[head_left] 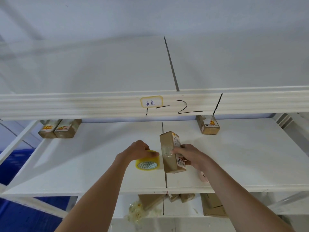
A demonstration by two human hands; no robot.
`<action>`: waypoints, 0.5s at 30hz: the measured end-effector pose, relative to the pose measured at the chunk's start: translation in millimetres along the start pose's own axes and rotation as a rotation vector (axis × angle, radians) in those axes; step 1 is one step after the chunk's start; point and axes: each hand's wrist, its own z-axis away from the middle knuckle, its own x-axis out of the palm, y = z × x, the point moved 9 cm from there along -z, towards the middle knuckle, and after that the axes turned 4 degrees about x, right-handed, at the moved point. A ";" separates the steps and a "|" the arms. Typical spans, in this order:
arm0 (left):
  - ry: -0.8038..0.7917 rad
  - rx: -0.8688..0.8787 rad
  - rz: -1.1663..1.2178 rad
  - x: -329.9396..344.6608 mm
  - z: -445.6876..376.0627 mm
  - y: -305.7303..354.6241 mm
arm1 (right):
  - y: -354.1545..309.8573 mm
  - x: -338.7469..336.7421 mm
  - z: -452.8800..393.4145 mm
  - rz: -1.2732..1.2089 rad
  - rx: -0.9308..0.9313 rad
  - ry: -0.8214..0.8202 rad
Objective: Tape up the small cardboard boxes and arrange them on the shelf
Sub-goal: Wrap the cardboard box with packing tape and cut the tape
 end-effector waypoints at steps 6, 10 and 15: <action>-0.046 0.040 0.101 7.0 -1.9 16.6 | 9.4 16.5 2.7 -0.267 0.018 -0.101; -0.058 0.073 0.110 5.9 -4.1 27.1 | 11.4 31.5 2.4 -0.495 0.025 -0.226; -0.070 0.089 0.067 11.4 -5.8 29.3 | 4.3 37.6 5.7 -0.316 0.026 -0.178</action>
